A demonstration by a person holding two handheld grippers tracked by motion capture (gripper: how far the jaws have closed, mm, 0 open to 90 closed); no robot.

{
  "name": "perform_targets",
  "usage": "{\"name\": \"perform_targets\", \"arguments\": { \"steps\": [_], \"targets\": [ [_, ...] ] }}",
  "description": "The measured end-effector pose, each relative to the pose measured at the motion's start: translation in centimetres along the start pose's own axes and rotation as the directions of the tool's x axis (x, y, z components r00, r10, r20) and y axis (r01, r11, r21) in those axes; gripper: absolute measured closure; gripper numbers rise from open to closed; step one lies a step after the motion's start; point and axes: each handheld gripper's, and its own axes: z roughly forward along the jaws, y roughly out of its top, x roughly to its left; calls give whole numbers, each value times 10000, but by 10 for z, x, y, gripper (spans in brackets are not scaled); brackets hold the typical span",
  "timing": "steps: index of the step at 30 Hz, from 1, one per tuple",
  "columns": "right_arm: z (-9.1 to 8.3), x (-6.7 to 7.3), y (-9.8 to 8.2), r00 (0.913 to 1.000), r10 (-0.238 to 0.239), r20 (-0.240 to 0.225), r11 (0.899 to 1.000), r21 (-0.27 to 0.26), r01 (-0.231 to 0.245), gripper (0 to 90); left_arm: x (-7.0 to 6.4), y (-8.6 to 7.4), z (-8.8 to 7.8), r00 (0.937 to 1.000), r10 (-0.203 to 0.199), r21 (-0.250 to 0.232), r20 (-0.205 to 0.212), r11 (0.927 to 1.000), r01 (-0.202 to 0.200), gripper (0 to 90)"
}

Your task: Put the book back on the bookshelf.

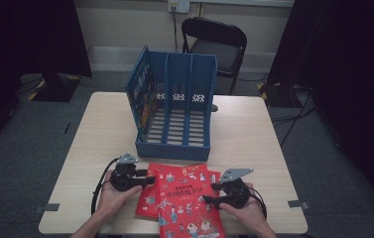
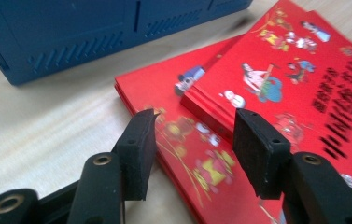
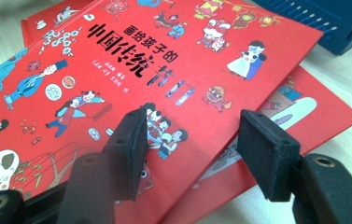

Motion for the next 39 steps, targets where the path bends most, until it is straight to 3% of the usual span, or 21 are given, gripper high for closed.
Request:
{"name": "perform_targets", "arguments": {
  "steps": [4, 7, 10, 13, 22, 28, 31, 35, 39],
  "targets": [
    [1, -3, 0, 10000, 80, -35, 10000, -56, -80, 420, -14, -1, -5, 9973, 378, -40, 625, 9993, -376, 473],
    [4, -5, 1, 9998, 187, -78, 9997, -138, -188, 396, -24, -4, 0, 9920, 701, 305, 1045, 9968, -737, 487],
    [6, -5, 2, 9996, 271, -31, 9995, -144, -272, 367, -27, -5, 6, 9896, 883, 347, 1131, 9951, -928, 435],
    [7, -1, 1, 9995, 283, 148, 9994, -188, -280, 344, -29, -5, 7, 9896, 1098, 302, 926, 9931, -1130, 413],
    [6, 13, 1, 9996, 7, 278, 9999, -115, -4, 340, -26, 0, 15, 9951, 812, -10, 557, 9967, -813, 362],
    [9, 8, 3, 9990, 169, 411, 9996, -215, -160, 351, -26, 0, 12, 9956, 219, 224, 915, 9995, -240, 356],
    [9, 5, 3, 9990, 342, 300, 9992, -226, -336, 352, -30, -2, 8, 9928, 347, 420, 1151, 9983, -397, 356],
    [10, 2, 2, 9986, 477, 226, 9986, -228, -472, 350, -30, -4, 7, 9916, 82, 383, 1294, 9992, -133, 358],
    [9, -3, 2, 9982, 557, 234, 9982, -221, -552, 345, -32, 0, 11, 9912, 104, 439, 1323, 9989, -164, 361]
  ]
}}
